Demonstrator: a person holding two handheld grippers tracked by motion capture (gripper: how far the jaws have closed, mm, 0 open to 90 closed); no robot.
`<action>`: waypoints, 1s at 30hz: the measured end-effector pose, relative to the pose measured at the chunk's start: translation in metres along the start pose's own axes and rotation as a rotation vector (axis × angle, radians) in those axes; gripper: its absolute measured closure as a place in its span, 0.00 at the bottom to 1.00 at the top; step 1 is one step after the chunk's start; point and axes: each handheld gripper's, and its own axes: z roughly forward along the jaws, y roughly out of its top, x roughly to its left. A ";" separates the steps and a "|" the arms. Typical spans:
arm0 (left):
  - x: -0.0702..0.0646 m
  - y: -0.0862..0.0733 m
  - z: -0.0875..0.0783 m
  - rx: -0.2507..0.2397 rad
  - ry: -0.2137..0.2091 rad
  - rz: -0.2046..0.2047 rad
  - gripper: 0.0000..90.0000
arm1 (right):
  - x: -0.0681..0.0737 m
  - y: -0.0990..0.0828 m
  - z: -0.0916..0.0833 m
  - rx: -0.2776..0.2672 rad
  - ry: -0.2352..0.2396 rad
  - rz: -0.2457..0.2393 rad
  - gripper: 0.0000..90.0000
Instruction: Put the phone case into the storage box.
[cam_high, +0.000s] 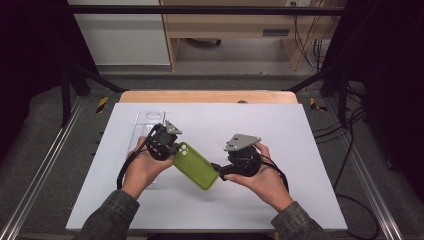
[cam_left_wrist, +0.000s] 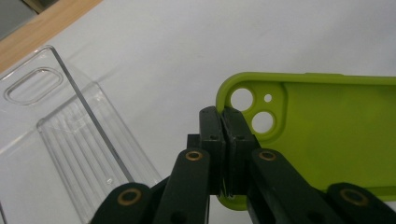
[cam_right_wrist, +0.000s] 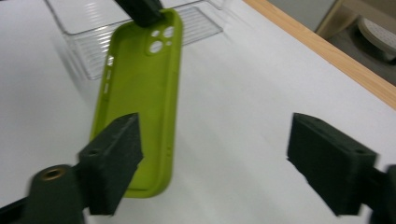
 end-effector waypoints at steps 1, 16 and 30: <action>0.000 0.000 0.000 -0.001 0.005 0.005 0.97 | -0.002 -0.002 -0.001 -0.010 -0.002 0.012 0.15; 0.005 0.002 -0.017 -0.081 0.067 0.032 0.97 | -0.025 -0.031 -0.019 -0.130 -0.125 0.077 0.10; 0.033 0.006 -0.048 -0.151 0.142 0.066 0.97 | -0.044 -0.070 -0.035 -0.205 -0.185 0.139 0.07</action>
